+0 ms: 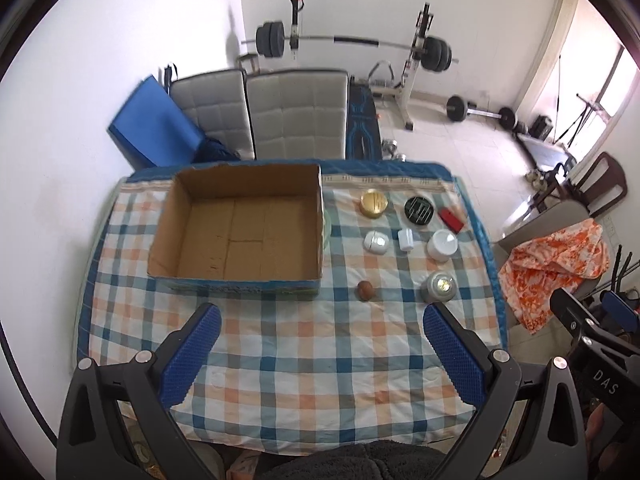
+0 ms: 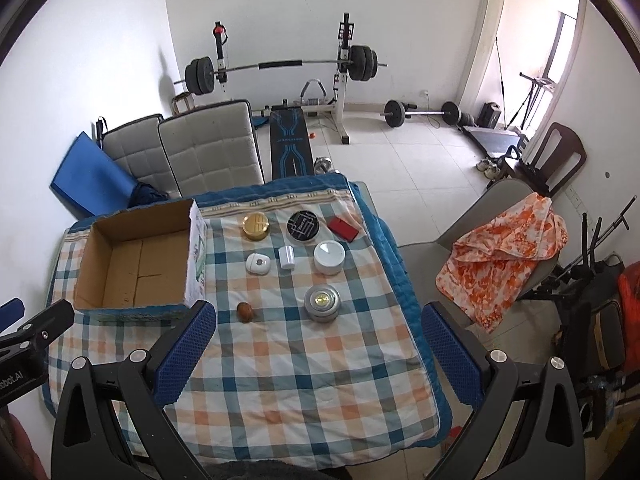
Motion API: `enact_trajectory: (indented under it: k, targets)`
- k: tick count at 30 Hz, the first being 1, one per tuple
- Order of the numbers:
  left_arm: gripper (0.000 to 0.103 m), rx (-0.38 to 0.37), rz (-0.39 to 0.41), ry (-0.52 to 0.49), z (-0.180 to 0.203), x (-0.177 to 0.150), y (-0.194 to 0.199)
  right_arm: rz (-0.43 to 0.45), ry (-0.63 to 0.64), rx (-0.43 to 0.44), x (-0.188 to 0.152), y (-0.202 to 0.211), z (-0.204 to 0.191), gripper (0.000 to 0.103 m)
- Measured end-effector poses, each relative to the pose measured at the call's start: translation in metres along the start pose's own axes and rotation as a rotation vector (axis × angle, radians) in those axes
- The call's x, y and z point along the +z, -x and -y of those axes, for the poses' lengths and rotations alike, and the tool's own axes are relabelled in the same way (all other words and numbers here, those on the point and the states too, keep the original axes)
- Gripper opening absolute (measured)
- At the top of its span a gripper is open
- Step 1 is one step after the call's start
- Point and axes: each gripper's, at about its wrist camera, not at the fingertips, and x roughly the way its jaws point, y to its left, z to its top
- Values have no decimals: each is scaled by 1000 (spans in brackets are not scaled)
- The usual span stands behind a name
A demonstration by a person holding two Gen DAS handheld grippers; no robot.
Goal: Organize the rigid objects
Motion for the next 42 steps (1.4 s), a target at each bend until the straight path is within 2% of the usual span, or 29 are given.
enact_trajectory:
  k: [4,10,15,19,23,27,32,36,42]
  targets:
    - [103,13,-86,-19,19,16,-63,-141,-18,16,2,-74,12,103]
    - [103,27,-235,-18,48,38,-167,-320,-51,37,7,-212,24,103]
    - [103,91,-333,-53,72,44,-241,-474,-77,28,-2,-328,26,100]
    - [103,100,-412,-80,86,39,-286,-557,-97,28,-17,-383,26,95]
    - [103,115,-448,-99,95,36,-313,-598,-133,78,-25,-415,26,94]
    - [103,134,-455,-118,101,36,-326,-639,-100,68,-31,-438,19,76]
    - [103,131,-465,-132,110,40,-336,-636,-78,80,-36,-450,24,73]
    - [103,69,-470,-147,130,53,-341,-648,-79,64,-32,-454,47,73]
    - [103,-67,-513,-166,182,80,-362,-641,-154,-10,0,-463,103,73]
